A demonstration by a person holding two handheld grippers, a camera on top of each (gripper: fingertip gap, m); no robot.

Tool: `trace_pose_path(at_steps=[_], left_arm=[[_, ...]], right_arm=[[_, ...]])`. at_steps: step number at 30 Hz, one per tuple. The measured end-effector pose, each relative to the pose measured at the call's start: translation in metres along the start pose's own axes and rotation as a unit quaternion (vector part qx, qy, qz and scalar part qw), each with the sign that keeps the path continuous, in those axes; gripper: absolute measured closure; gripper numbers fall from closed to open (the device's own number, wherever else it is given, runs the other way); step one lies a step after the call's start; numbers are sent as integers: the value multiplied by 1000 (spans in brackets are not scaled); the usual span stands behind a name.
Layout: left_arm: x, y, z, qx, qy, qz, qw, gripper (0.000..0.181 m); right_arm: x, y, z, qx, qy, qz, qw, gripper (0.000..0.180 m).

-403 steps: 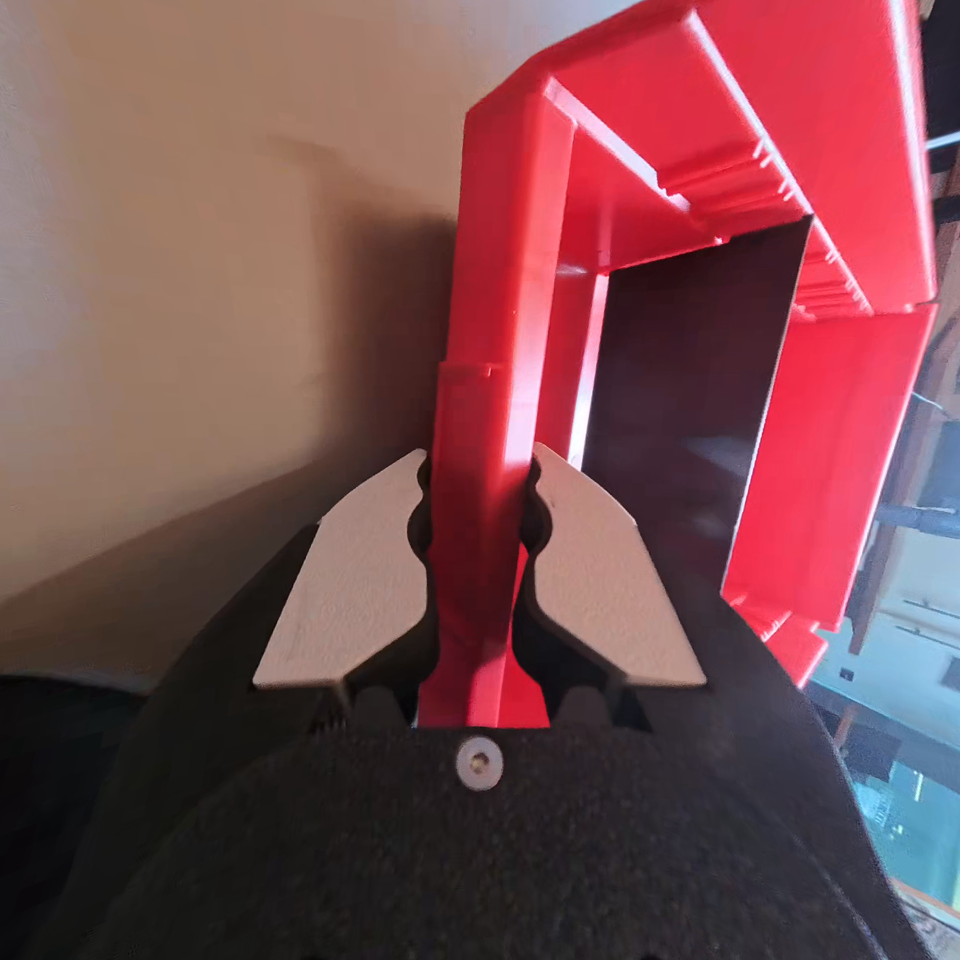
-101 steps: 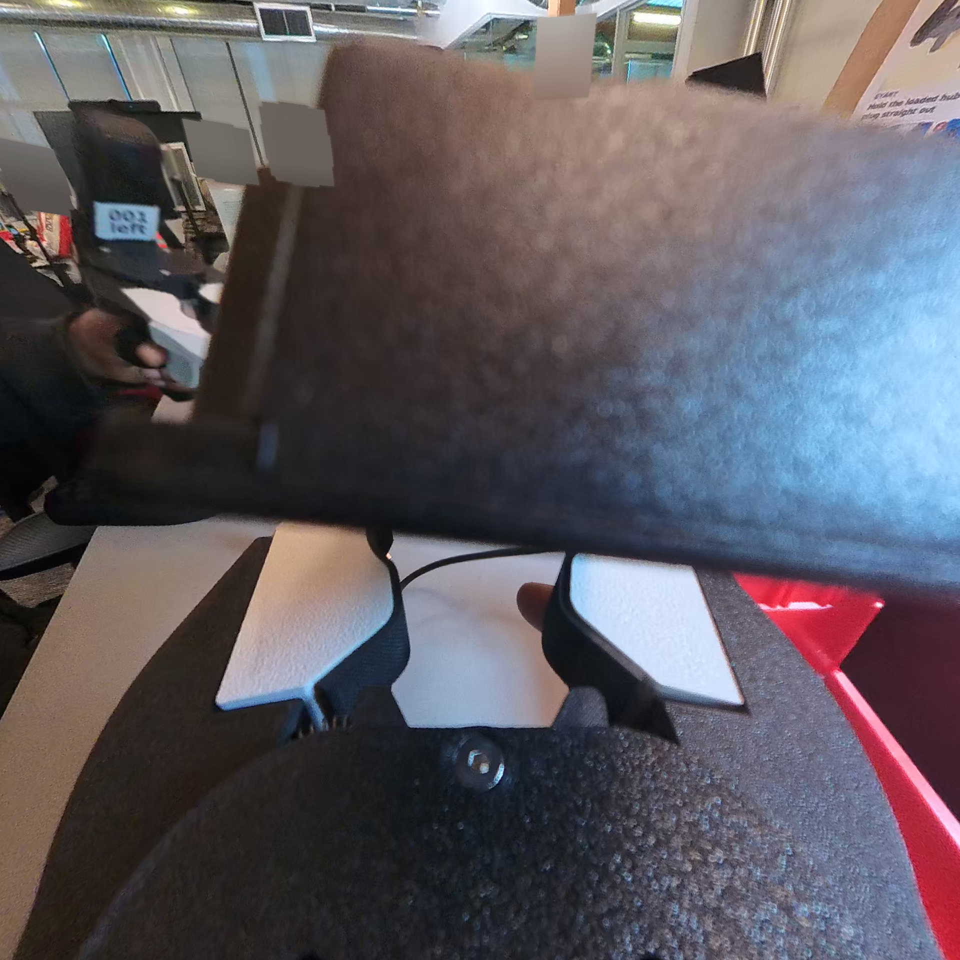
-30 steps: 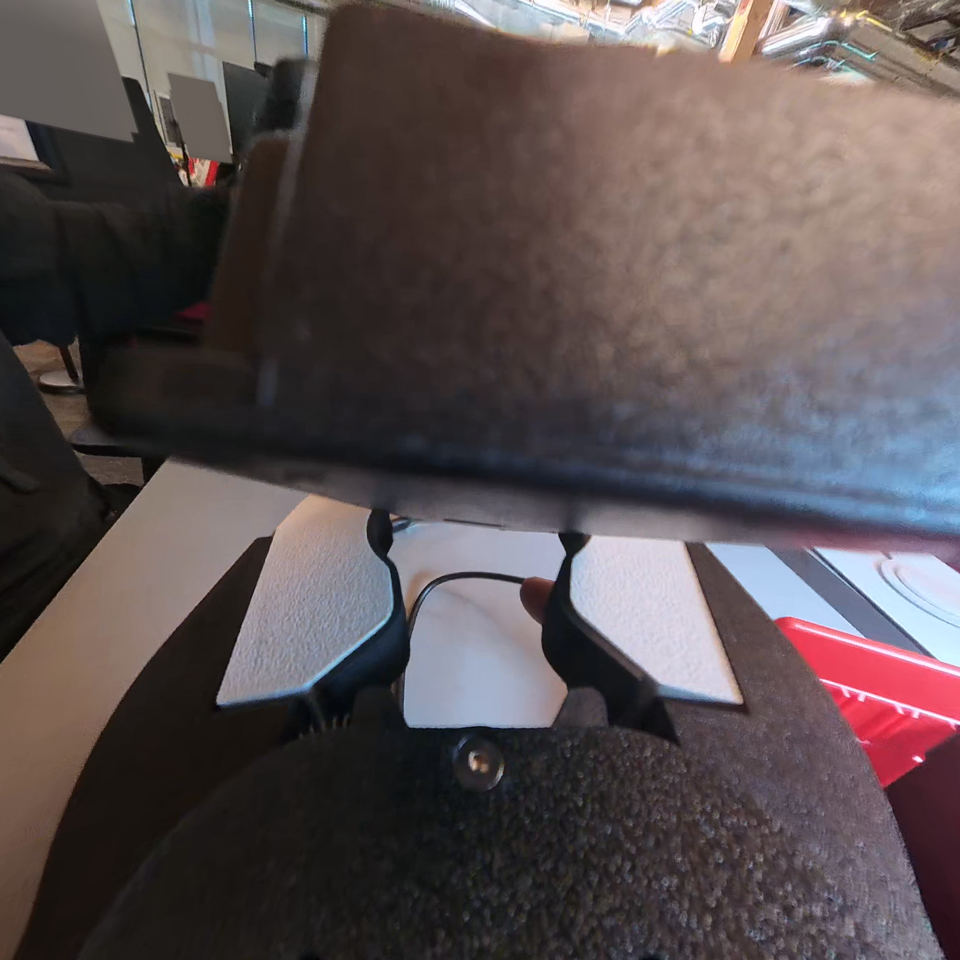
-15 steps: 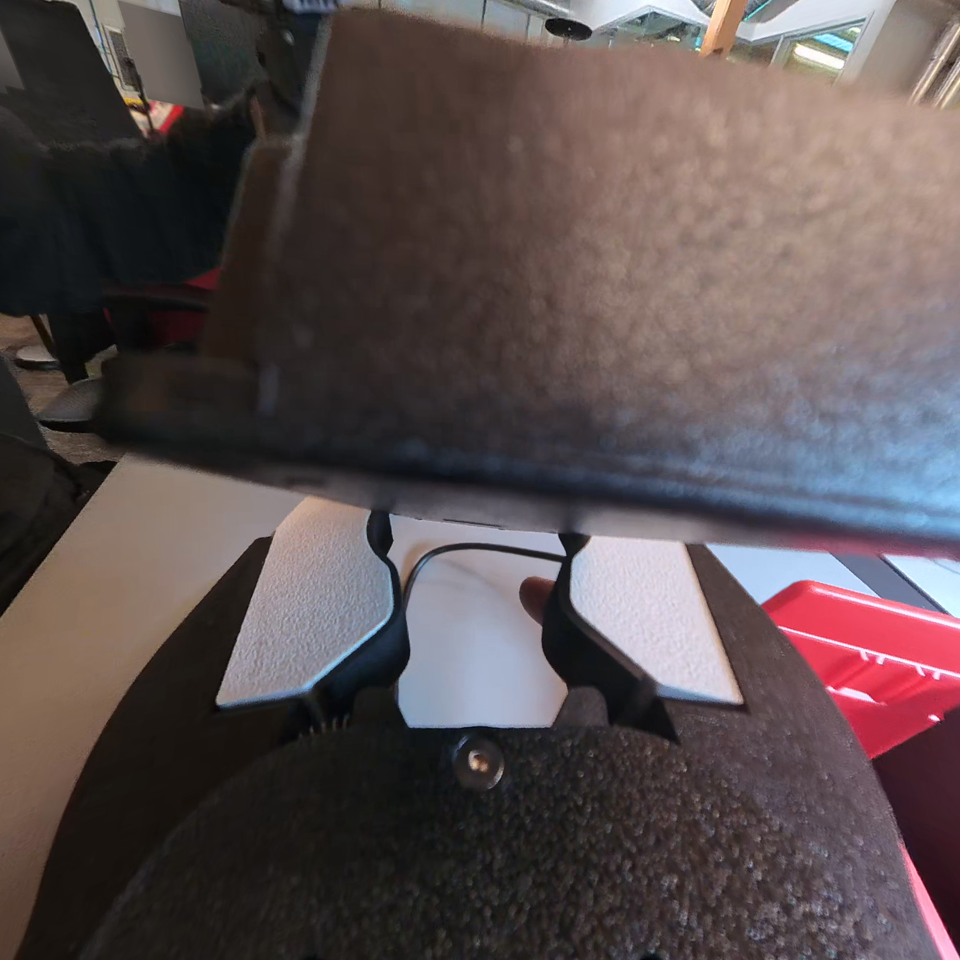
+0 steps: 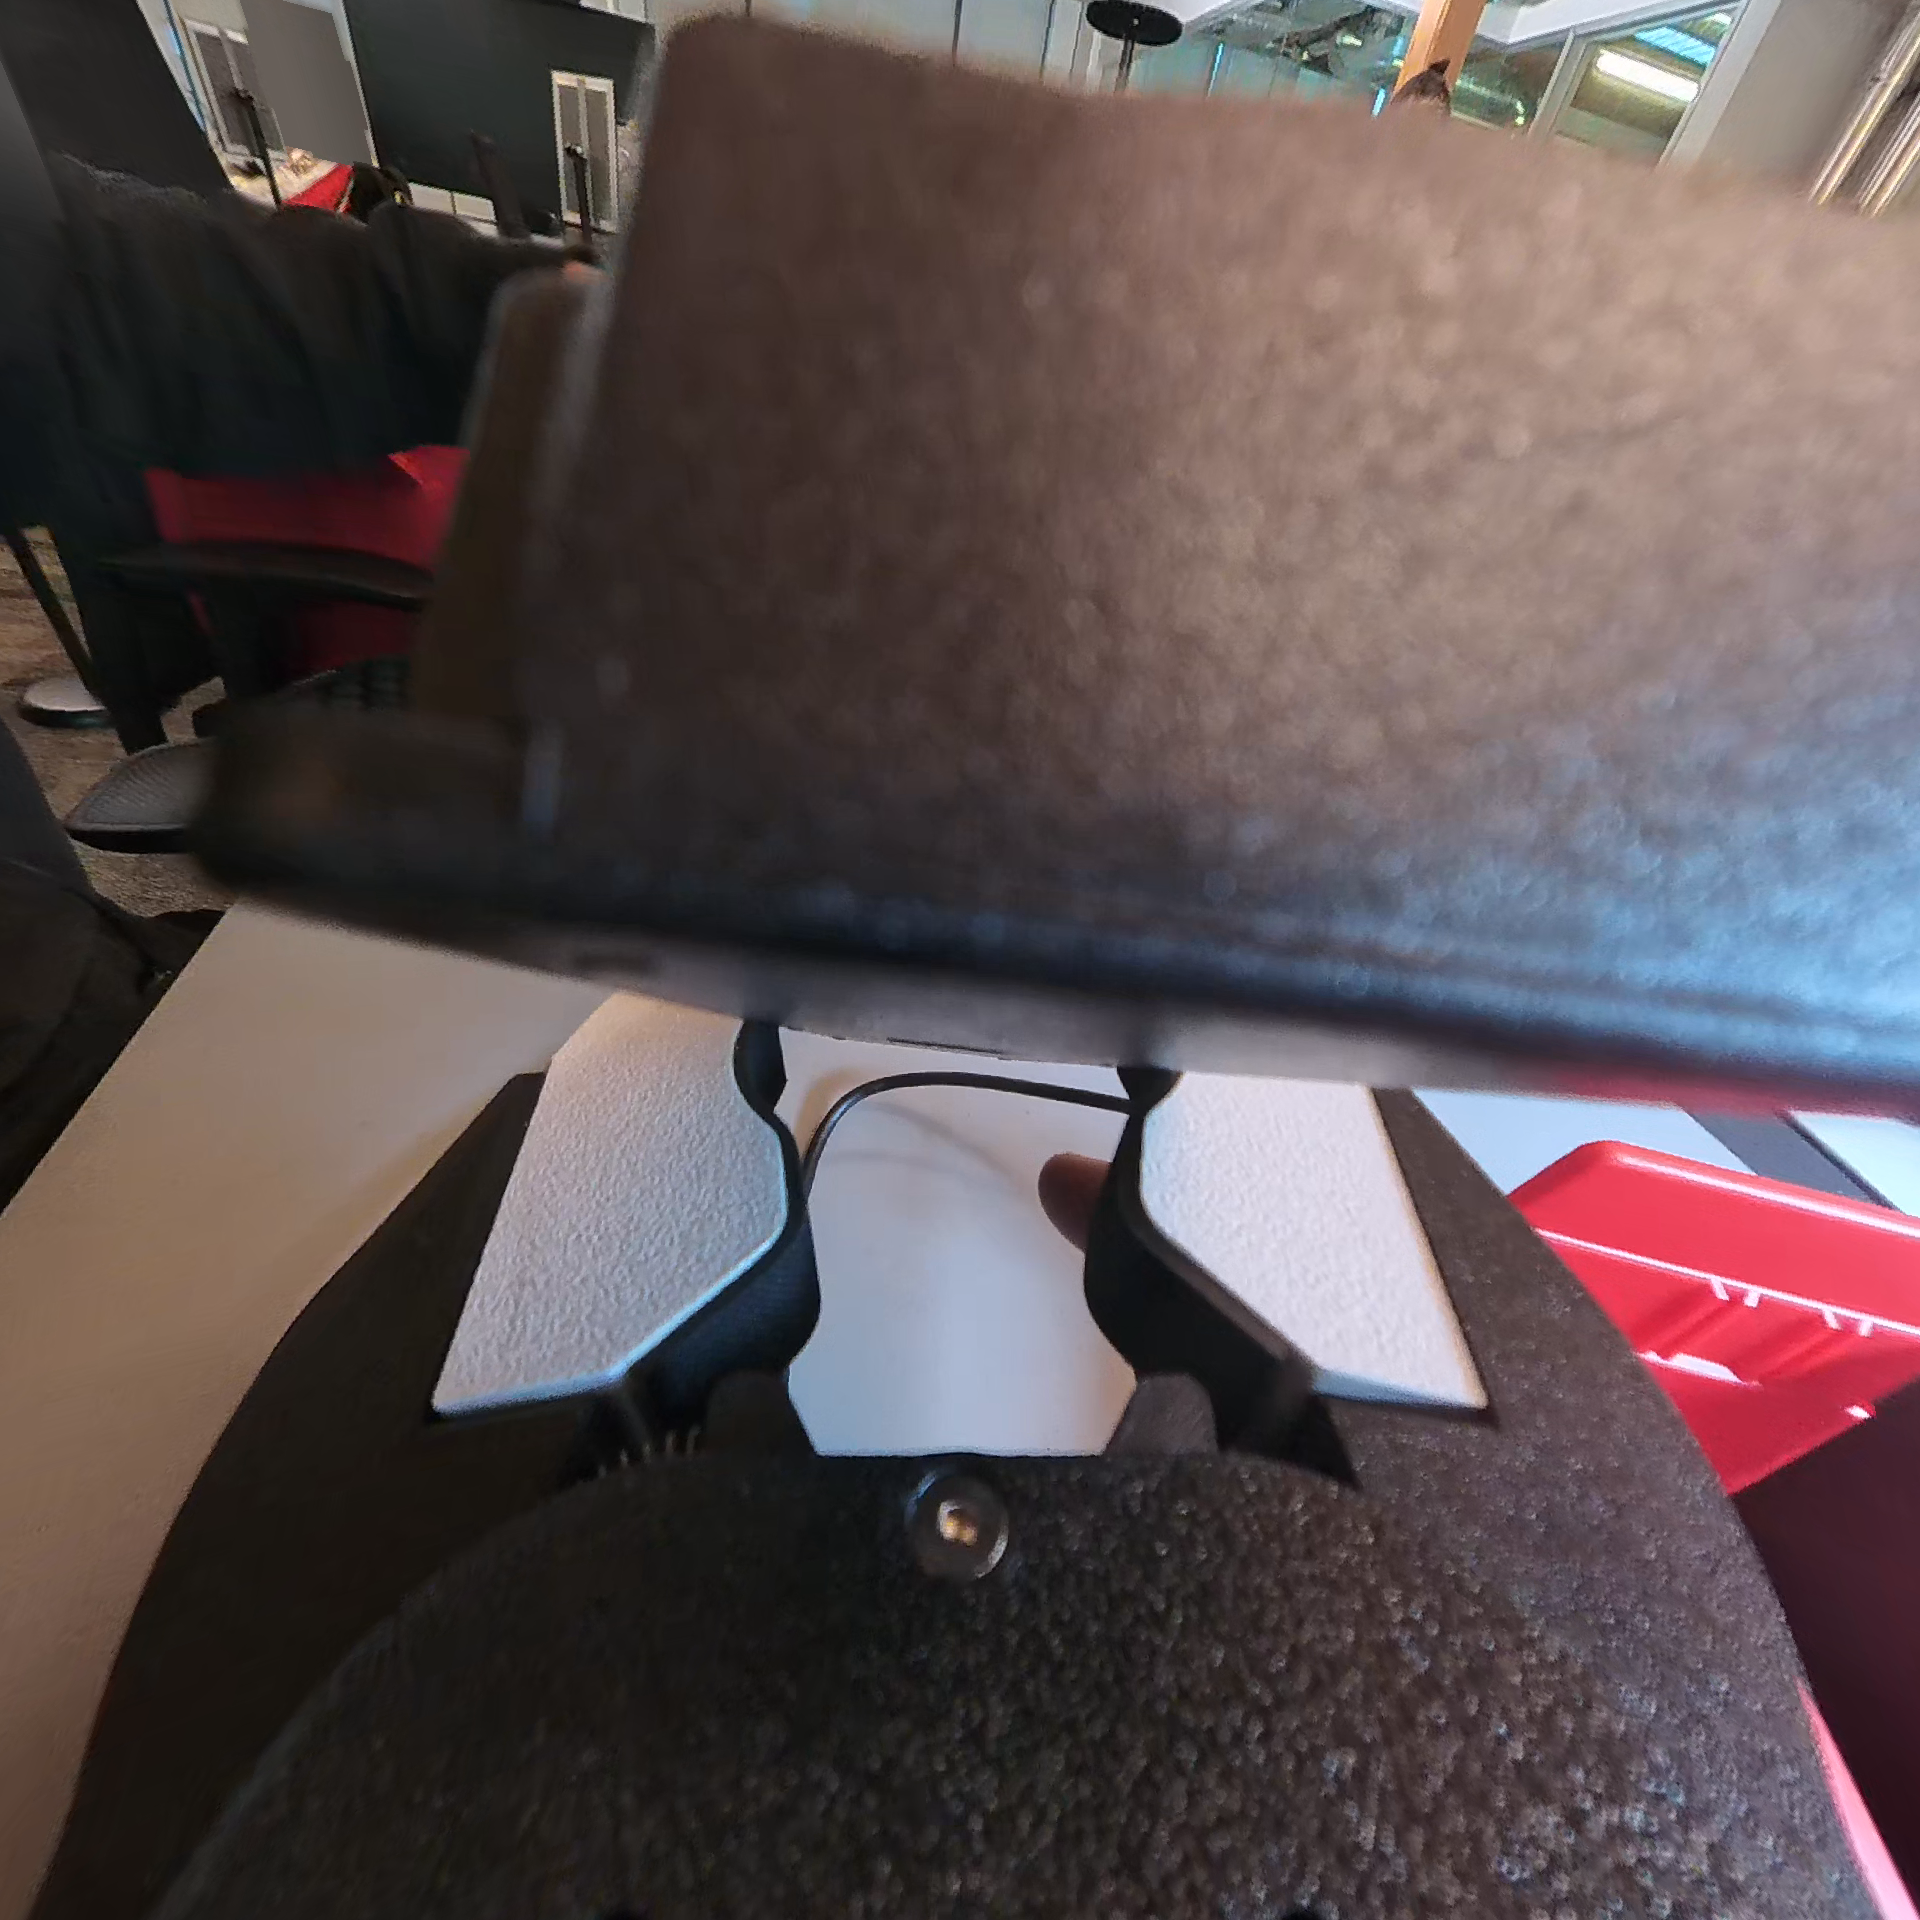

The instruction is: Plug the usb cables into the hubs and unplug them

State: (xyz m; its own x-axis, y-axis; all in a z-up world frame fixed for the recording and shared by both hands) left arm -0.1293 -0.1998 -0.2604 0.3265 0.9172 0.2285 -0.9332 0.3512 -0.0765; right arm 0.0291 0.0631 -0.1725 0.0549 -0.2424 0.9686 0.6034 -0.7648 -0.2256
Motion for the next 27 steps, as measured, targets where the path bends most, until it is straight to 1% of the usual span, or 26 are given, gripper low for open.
trace_pose_path(at_steps=[1, 3, 6, 9, 10, 13, 15, 19, 22, 24, 26, 27], left_arm=[[-14, 2, -6, 6, 28, -1, 1000, 156], [-32, -1, -14, 0, 63, -7, 998, 152], [-42, -3, -24, 10, 83, -28, 996, 149], [-36, 0, -29, 20, 55, -38, 998, 158], [-34, -1, -29, 18, 46, -38, 998, 166], [-35, 8, -24, 43, 41, -37, 998, 166], [-33, 10, -5, 48, 25, -26, 998, 166], [-26, 11, 65, 104, 23, -38, 994, 167], [-20, 4, 123, 148, 65, -62, 985, 167], [-14, -4, 155, 160, 101, -76, 979, 167], [-5, -14, 175, 159, 148, -93, 972, 166], [4, -21, 178, 147, 165, -106, 970, 166]], right_arm=[[-1, 0, 0, 0, 1, -1, 1000, 116], [-2, -1, -1, -1, 3, -3, 1000, 116], [-3, -2, -1, -3, 4, -5, 1000, 116], [-3, -3, -1, -4, 4, -7, 1000, 116], [-4, -3, -1, -5, 4, -7, 1000, 116], [-2, -3, 0, -7, 3, -6, 1000, 116], [-1, -4, 1, -8, 1, -6, 1000, 116], [2, -5, 3, -11, -2, -4, 1000, 116], [3, -5, 3, -12, -3, -3, 1000, 116], [4, -4, 3, -11, -3, -2, 1000, 116], [4, -3, 2, -10, -3, -1, 1000, 116], [4, -3, 1, -8, -3, -1, 1000, 116]])
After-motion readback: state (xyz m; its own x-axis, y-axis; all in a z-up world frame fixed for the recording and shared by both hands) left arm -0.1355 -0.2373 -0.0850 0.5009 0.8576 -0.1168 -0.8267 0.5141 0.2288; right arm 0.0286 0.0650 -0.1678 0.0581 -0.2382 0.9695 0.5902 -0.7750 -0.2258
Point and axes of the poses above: each gripper's, where its closed fingertips meet, z back along the fingers, x out of its top, y = z × x across the jaws, the point moved 1 cm from there along z, back along the fingers, and after that the axes turned 4 degrees about z, right-handed, at the moved point
